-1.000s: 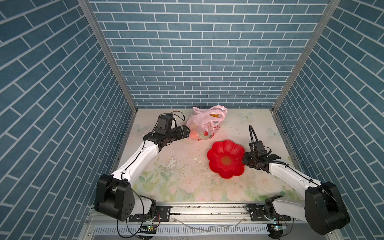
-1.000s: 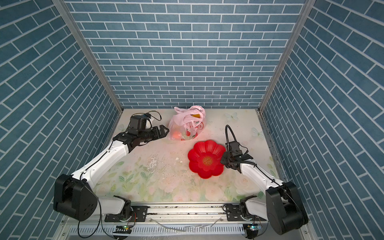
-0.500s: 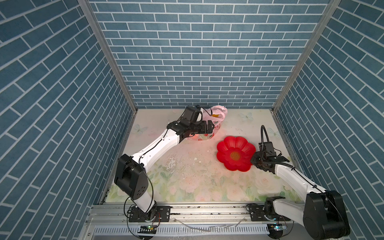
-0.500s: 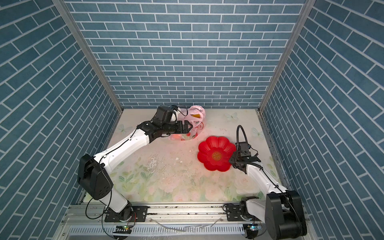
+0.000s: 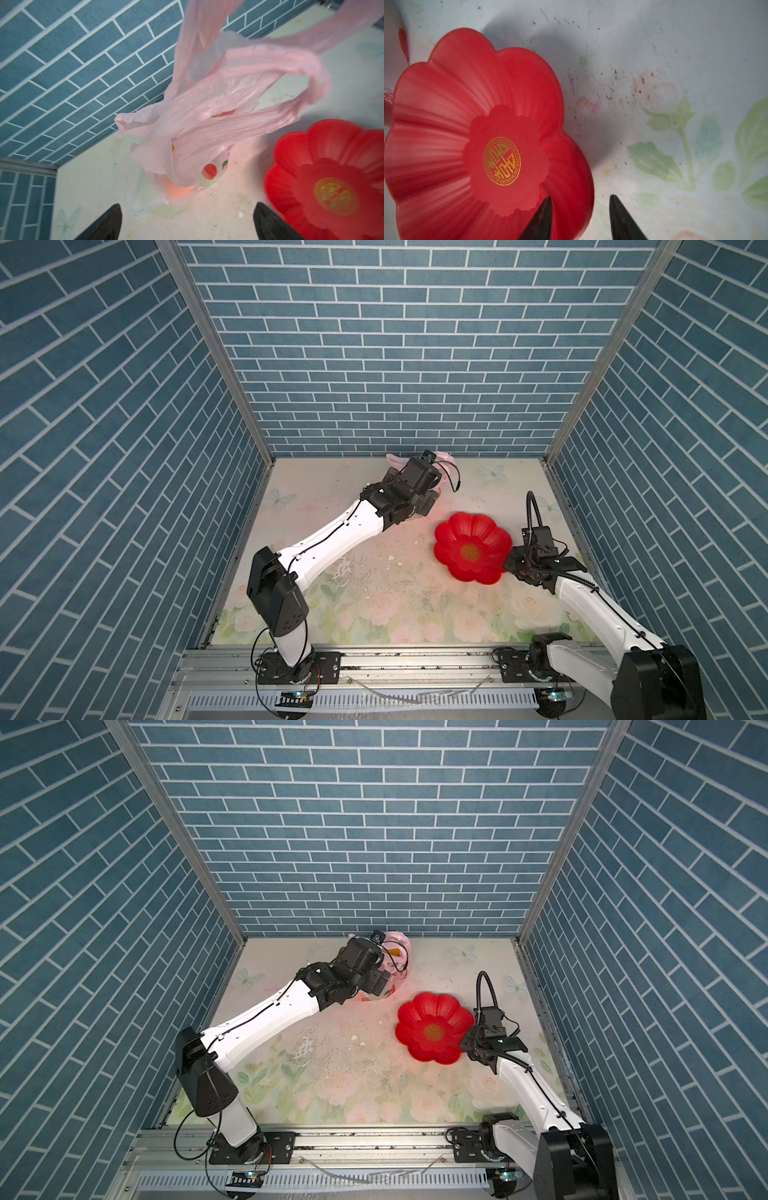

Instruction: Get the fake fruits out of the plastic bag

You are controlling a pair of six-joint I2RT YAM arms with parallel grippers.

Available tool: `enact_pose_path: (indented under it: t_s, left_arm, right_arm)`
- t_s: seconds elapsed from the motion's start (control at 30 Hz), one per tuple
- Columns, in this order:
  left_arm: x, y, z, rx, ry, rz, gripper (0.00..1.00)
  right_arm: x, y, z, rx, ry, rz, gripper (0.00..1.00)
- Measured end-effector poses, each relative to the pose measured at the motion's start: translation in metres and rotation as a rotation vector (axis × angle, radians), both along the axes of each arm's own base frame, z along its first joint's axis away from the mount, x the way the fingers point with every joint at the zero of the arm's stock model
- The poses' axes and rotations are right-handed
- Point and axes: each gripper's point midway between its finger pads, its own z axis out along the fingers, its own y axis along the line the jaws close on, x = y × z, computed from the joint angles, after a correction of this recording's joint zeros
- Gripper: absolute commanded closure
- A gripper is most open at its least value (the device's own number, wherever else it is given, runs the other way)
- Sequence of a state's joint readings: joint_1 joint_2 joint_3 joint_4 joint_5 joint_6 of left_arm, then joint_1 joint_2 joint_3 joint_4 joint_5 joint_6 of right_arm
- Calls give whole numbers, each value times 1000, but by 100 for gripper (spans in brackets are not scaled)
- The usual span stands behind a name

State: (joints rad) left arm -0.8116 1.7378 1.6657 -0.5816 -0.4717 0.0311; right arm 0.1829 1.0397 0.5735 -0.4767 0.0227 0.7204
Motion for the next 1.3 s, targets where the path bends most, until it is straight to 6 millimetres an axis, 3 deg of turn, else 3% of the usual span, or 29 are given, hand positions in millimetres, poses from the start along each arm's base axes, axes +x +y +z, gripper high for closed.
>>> enact_pose_path:
  t_s: [0.23, 0.27, 0.33, 0.43, 0.6, 0.8, 0.93, 1.2, 1.3]
  left_arm:
    - [35, -5, -39, 283, -67, -55, 3]
    - [41, -7, -45, 309, -74, -61, 7]
    - [54, -10, -56, 346, -80, -65, 27]
    - [68, -6, -66, 373, -84, -62, 48]
    - [77, 8, -48, 330, -125, -21, 71]
    - [50, 44, -11, 201, -167, 33, 86]
    - [23, 68, 8, 80, -176, 54, 89]
    - [-39, 114, -13, -106, -105, 105, 90]
    - [-61, 126, -14, -185, -87, 118, 76]
  right_arm:
    - [-3, 0, 2, -1, 1, 4, 53]
    - [-4, 0, 2, -1, 2, 4, 53]
    - [-5, -1, 2, -3, 6, 3, 53]
    - [-6, -1, 3, -3, 6, 3, 53]
    - [-6, -1, 4, -1, 1, 4, 53]
    - [-3, 5, 8, 5, -1, 34, 53]
    - [7, 18, 29, -10, -33, 98, 53]
    - [28, 78, 97, -54, -164, 305, 51]
    - [33, 98, 117, -76, -208, 359, 51]
